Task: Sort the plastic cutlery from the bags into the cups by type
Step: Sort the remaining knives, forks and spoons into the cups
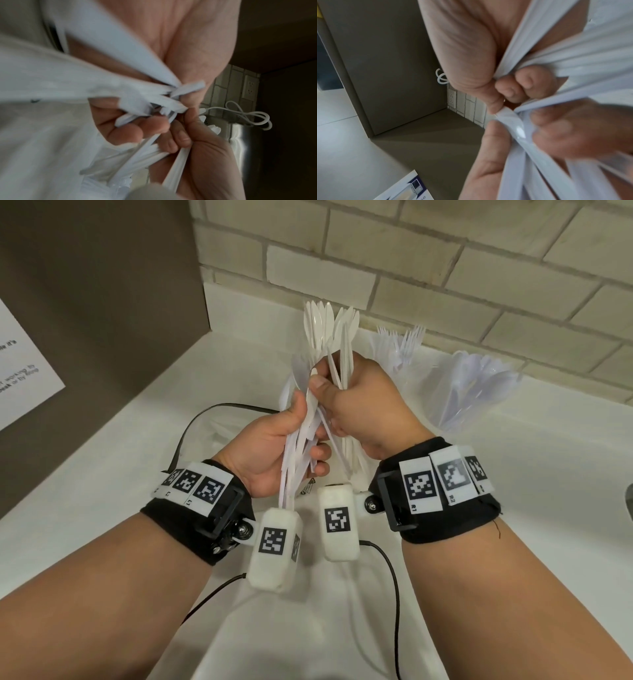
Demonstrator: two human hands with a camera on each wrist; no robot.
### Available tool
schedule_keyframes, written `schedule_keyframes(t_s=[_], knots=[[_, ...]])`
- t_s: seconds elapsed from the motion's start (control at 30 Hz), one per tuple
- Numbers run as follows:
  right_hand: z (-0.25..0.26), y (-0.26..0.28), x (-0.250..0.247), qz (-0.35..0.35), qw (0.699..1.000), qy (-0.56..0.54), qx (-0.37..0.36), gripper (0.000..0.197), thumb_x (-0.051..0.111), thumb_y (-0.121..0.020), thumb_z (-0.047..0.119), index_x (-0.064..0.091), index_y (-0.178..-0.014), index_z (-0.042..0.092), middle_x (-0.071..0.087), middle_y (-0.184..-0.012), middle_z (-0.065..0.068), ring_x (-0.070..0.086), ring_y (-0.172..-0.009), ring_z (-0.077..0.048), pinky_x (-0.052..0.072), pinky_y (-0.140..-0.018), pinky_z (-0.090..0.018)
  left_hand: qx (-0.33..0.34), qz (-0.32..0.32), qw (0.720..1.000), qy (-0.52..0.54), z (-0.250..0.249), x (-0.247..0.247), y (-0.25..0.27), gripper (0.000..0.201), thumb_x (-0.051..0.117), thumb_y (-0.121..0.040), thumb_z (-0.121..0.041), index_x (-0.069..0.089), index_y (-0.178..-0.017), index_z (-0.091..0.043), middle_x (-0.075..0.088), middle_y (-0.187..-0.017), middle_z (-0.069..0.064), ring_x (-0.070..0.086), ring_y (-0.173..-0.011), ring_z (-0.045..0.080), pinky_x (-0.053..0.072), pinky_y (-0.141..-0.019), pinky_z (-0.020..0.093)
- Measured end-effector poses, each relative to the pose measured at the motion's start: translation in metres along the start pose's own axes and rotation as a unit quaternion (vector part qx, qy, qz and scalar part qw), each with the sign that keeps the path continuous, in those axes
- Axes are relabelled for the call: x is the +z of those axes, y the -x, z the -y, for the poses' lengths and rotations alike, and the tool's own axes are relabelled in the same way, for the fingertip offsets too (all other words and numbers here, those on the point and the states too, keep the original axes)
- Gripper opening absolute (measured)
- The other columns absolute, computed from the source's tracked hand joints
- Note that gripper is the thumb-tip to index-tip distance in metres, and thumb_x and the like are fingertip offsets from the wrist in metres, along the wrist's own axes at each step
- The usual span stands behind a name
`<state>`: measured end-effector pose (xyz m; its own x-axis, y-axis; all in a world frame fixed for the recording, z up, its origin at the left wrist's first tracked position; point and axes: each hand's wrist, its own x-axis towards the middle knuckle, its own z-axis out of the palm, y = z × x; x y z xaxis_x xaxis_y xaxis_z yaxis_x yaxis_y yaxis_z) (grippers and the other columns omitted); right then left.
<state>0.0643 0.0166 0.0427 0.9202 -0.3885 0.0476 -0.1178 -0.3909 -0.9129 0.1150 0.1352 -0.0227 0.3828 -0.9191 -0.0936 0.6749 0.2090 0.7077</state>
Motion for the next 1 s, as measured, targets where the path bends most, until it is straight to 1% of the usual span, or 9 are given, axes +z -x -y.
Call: schedule_keyframes(t_s=[0.1,0.23,0.33,0.47,0.53,0.6,0.77,0.9,1.0], knots=[[-0.002,0.001,0.000,-0.012,1.000,-0.004,0.012,0.012,0.058,-0.093,0.017,0.053,-0.082,0.019,0.054,-0.068,0.001,0.049,-0.057,-0.014,0.036,-0.054,-0.026,-0.001,-0.039,0.999,0.008,-0.004,0.002,-0.001,0.033,0.044,-0.094,-0.042,0.061,-0.091,-0.014,0.055,-0.071,0.001,0.047,-0.059,0.014,0.040,-0.059,0.028],[-0.001,0.004,-0.003,0.007,0.997,-0.063,0.039,0.011,0.056,-0.094,0.012,0.053,-0.084,0.011,0.056,-0.069,-0.013,0.048,-0.045,-0.018,0.037,-0.042,-0.025,-0.002,-0.068,0.998,0.015,-0.007,0.001,-0.001,0.029,0.050,-0.091,-0.034,0.059,-0.107,-0.012,0.056,-0.086,0.007,0.045,-0.074,0.018,0.038,-0.069,0.030],[-0.001,0.006,-0.004,0.002,0.995,-0.088,0.046,0.009,0.055,-0.095,0.011,0.053,-0.086,0.009,0.052,-0.059,-0.005,0.047,-0.038,-0.012,0.037,-0.041,-0.025,-0.012,-0.086,0.996,-0.024,-0.007,0.001,-0.002,0.033,0.050,-0.094,-0.036,0.061,-0.112,-0.010,0.057,-0.088,0.005,0.049,-0.081,0.020,0.043,-0.074,0.031],[-0.004,0.006,-0.003,-0.040,0.996,-0.073,0.044,0.005,0.055,-0.095,0.017,0.054,-0.093,0.013,0.057,-0.068,0.000,0.053,-0.053,-0.012,0.037,-0.043,-0.022,-0.002,-0.099,0.995,-0.026,-0.008,0.003,0.000,0.028,0.049,-0.093,-0.036,0.063,-0.103,-0.014,0.058,-0.077,0.001,0.062,-0.084,0.018,0.053,-0.085,0.040],[-0.003,0.007,-0.003,-0.069,0.993,-0.083,0.038,0.004,0.053,-0.096,0.020,0.053,-0.094,0.016,0.065,-0.077,-0.005,0.060,-0.062,-0.016,0.038,-0.044,-0.019,0.023,-0.098,0.995,-0.026,-0.008,0.004,0.000,0.029,0.046,-0.095,-0.033,0.063,-0.110,-0.015,0.061,-0.080,0.001,0.065,-0.076,0.016,0.055,-0.087,0.041],[0.002,0.007,-0.004,-0.090,0.988,-0.120,0.029,0.005,0.048,-0.099,0.019,0.049,-0.094,0.017,0.069,-0.077,-0.010,0.065,-0.062,-0.019,0.040,-0.044,-0.019,0.046,-0.114,0.992,-0.008,-0.007,0.005,-0.002,0.030,0.046,-0.095,-0.028,0.059,-0.118,-0.013,0.059,-0.079,0.001,0.063,-0.066,0.014,0.058,-0.081,0.041],[0.015,0.004,-0.008,-0.132,0.980,-0.146,-0.005,0.012,0.044,-0.101,0.027,0.045,-0.095,0.017,0.051,-0.066,-0.005,0.050,-0.036,-0.018,0.050,-0.044,-0.033,0.078,-0.180,0.981,-0.002,-0.006,0.001,-0.007,0.008,0.054,-0.095,-0.020,0.058,-0.098,-0.013,0.049,-0.072,0.000,0.054,-0.053,0.011,0.052,-0.054,0.028],[0.015,0.002,-0.006,-0.047,0.998,-0.030,-0.012,0.010,0.066,-0.089,0.019,0.057,-0.086,0.015,0.056,-0.065,0.002,0.044,-0.034,-0.002,0.036,-0.037,-0.018,0.073,-0.143,0.986,-0.052,-0.004,0.001,-0.007,0.003,0.055,-0.093,-0.010,0.054,-0.090,-0.012,0.044,-0.073,0.002,0.049,-0.054,0.008,0.047,-0.054,0.024],[0.011,0.003,-0.001,0.007,0.998,0.054,-0.007,0.009,0.066,-0.081,0.003,0.068,-0.088,0.007,0.063,-0.067,0.002,0.055,-0.045,0.002,0.042,-0.043,-0.013,0.073,-0.120,0.987,-0.075,-0.005,0.001,-0.005,0.011,0.062,-0.082,-0.003,0.057,-0.087,-0.011,0.048,-0.073,0.003,0.049,-0.061,0.011,0.044,-0.058,0.026]])
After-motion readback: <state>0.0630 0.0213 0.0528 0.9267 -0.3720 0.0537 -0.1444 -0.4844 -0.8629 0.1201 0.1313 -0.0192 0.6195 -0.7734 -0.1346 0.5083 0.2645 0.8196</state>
